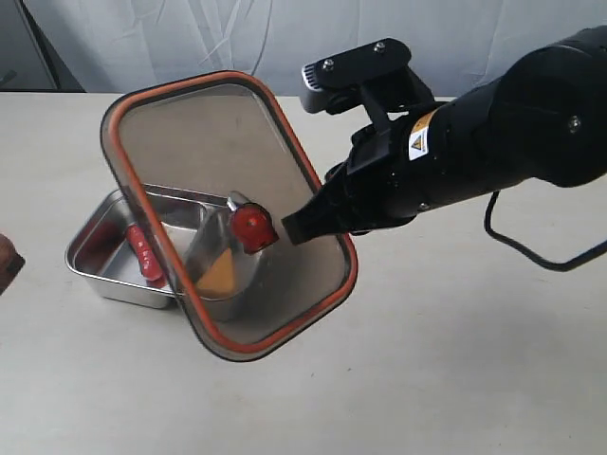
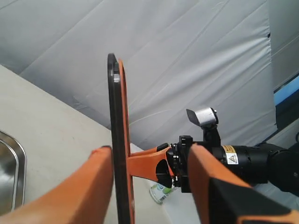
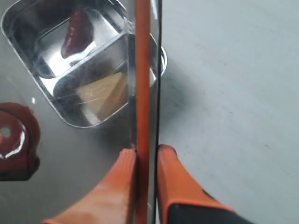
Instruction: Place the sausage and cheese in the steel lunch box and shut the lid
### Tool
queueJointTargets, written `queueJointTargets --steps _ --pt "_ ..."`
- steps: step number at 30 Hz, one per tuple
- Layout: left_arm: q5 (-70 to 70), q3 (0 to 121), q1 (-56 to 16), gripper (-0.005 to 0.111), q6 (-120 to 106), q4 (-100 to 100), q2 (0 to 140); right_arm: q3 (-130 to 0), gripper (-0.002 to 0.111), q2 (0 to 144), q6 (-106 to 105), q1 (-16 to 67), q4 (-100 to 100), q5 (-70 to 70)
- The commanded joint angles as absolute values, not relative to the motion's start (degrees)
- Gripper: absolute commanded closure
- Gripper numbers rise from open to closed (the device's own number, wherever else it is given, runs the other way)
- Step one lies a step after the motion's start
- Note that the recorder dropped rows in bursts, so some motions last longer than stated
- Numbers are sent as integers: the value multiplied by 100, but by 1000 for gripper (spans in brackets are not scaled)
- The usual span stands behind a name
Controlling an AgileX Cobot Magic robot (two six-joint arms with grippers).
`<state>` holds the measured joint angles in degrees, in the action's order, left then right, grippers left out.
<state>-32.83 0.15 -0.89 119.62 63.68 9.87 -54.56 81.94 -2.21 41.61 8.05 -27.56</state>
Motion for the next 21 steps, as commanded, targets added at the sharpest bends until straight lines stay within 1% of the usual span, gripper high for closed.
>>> queueJointTargets --steps 1,13,21 --pt "-3423 0 -129 50 11977 6449 1139 -5450 109 8150 -308 4410 807 -2546" --pt "-3722 0 -129 50 11977 6702 1408 -5450 109 8150 -322 5046 807 -2423" --pt "-3592 0 -129 50 11977 6894 1423 -5450 109 8150 -322 5454 807 -2346"
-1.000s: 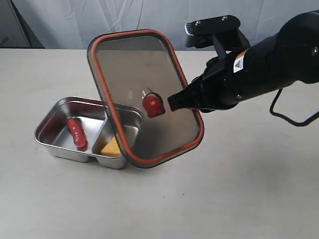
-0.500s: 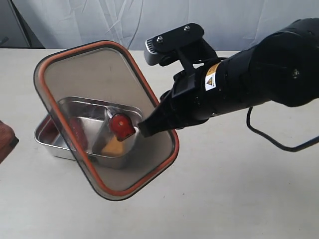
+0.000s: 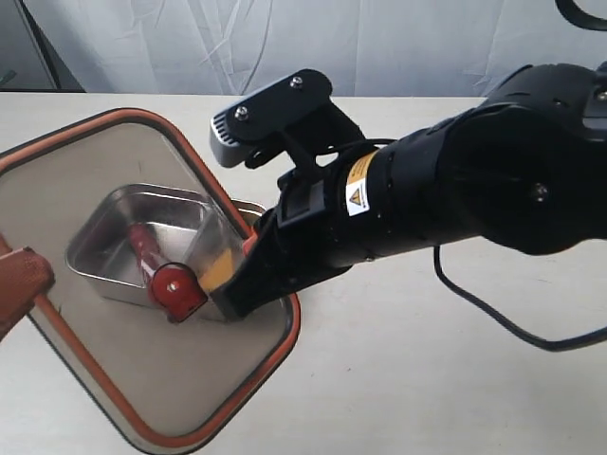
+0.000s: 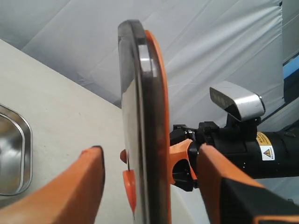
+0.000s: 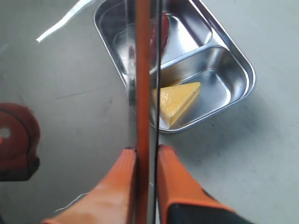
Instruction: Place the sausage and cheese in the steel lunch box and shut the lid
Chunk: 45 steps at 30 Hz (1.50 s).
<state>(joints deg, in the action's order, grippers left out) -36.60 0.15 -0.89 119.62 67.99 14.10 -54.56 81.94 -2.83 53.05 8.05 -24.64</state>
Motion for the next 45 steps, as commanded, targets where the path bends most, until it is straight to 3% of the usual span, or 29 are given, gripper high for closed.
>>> queueJointTargets --steps 1,4,10,19,21,25,27,38,45 --pt "-3592 0 -129 51 11977 6894 1423 -5450 109 8150 -322 5493 807 -2346" --pt "-3592 0 -129 59 11977 6894 1423 -5450 109 8150 -322 5618 807 -2331" --pt "-3605 0 -129 107 11977 7017 1423 -5450 109 8150 -322 5731 806 -2317" --pt "-3518 155 -129 107 11756 7232 1423 -5460 107 8150 -302 5728 806 -2256" --pt "-3364 377 -129 107 11832 7486 1423 -5460 97 8150 -302 5728 806 -2247" --pt "-3079 803 -129 107 11991 7991 1479 -5460 63 8150 -302 5728 760 -2206" --pt "-3067 945 -129 107 11982 8261 1577 -5460 55 8125 -302 5728 646 -2206" --pt "-2180 1813 -129 107 11982 9995 2523 -5460 55 6966 294 5055 51 -2330" --pt "-1628 2427 -129 107 10568 9995 3009 -5460 55 6472 665 4634 -245 -2681"
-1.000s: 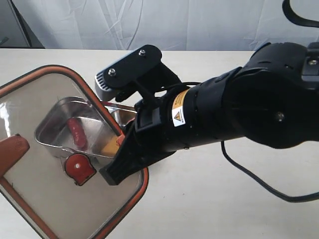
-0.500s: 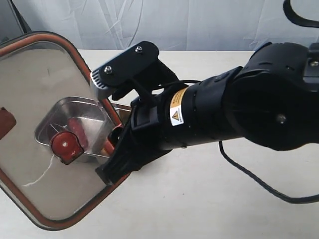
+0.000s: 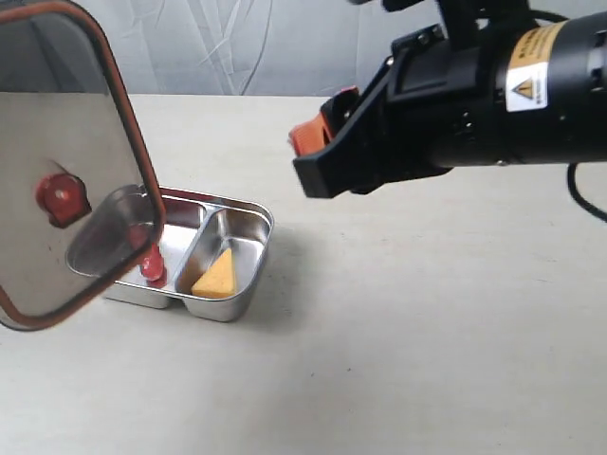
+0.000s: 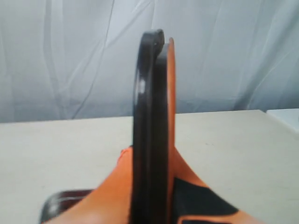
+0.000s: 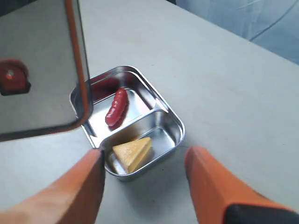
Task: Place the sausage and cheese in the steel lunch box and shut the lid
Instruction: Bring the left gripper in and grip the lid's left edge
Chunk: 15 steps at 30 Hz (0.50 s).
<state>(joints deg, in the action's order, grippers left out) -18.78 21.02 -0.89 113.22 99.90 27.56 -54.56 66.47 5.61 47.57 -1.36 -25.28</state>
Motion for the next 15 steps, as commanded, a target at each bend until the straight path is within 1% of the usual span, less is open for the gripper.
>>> queueJointTargets --steps 1,9,15 --pt "-1604 2477 -129 107 10333 9995 3072 -5460 55 6461 665 4634 -245 -2679" --pt "-1135 2724 -129 107 8237 9995 3729 -5460 55 6463 665 4634 -222 -2679" --pt "-1059 2792 -129 107 5473 9995 4170 -5460 55 6463 665 4634 -222 -2679"
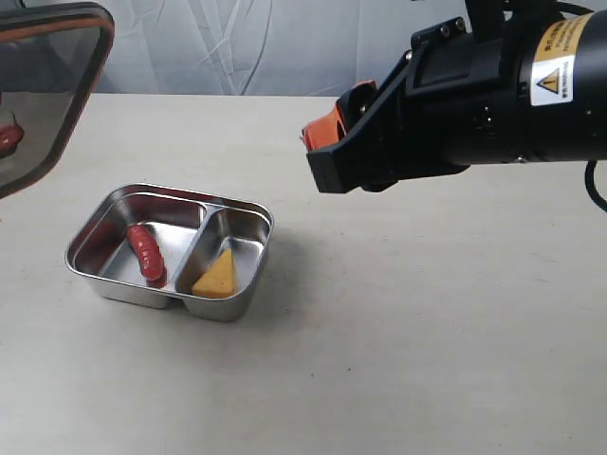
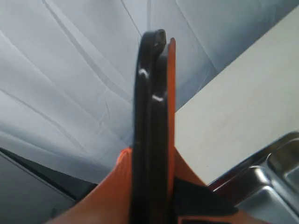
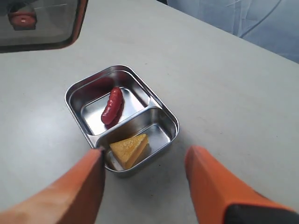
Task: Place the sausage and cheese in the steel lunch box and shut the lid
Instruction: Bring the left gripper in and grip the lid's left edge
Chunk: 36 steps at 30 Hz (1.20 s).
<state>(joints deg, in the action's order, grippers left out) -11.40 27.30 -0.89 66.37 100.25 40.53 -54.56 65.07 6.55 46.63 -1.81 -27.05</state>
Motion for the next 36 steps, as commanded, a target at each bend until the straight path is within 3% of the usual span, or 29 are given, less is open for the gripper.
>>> queueJointTargets --steps 1,5,9,13,27,32,36 --pt "-1095 2792 -129 107 5007 9995 4198 -5460 55 6463 665 4634 -222 -2679" --pt "-1602 2792 -144 107 4454 9995 4199 -5460 55 6463 665 4634 -235 -2667" --pt "-1152 2792 -751 107 3435 9995 4199 -5460 55 6463 665 4634 -245 -2645" --pt "0 2792 -1683 107 2453 9995 4595 -5460 55 6463 665 4634 -245 -2601" --pt "5082 2792 -5216 107 3398 9995 6393 -5460 55 6463 665 4634 -486 -2695" --pt "6248 2792 -5964 107 5176 9995 7370 -5460 55 6463 665 4634 -598 -2886" --pt "6674 2792 -6322 107 5057 9995 8417 -5460 55 6463 665 4634 -606 -2913"
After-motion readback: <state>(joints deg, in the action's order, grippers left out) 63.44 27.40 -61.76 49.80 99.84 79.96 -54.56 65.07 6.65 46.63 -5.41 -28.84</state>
